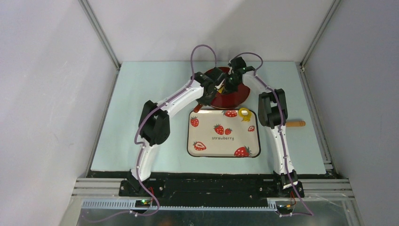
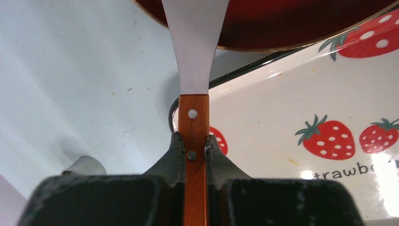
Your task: Roll out the dumpling wrappers from the dough
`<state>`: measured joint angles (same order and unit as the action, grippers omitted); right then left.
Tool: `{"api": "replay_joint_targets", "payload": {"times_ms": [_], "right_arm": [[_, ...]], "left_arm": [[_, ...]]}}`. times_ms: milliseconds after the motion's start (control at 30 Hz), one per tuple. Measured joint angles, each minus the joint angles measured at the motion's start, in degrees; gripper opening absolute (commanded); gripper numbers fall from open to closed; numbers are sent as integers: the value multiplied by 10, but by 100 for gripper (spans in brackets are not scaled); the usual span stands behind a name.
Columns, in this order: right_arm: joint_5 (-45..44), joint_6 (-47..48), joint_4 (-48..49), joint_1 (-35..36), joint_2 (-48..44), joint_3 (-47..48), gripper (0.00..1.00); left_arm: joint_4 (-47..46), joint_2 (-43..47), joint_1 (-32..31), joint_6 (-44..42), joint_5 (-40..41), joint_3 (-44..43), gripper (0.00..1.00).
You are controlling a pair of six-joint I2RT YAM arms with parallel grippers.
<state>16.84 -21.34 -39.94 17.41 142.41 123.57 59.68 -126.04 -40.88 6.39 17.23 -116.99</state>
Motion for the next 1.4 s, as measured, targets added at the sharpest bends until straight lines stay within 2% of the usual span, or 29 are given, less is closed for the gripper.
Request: {"api": "replay_joint_targets", "payload": {"times_ms": [233, 433, 733, 900, 1133, 1267, 1400], "right_arm": [[19, -1, 11, -4, -37, -66, 1], [29, -2, 13, -8, -96, -139, 1], [40, -6, 43, -10, -216, -263, 2], [45, -14, 82, -19, -292, -377, 2], [45, -20, 115, -42, -391, -502, 3], [45, -19, 125, -50, -428, -545, 14], [45, -18, 133, -57, -449, -579, 32]], "left_arm": [[7, 56, 2, 5, 16, 20, 0], [-21, 143, 11, 17, 25, 83, 0], [-78, 261, 62, 50, 38, 284, 0], [-120, 325, 92, 76, 38, 400, 0], [-179, 360, 100, 108, 35, 509, 0], [-198, 360, 100, 119, 30, 546, 0], [-228, 368, 103, 130, 17, 570, 2]]}}
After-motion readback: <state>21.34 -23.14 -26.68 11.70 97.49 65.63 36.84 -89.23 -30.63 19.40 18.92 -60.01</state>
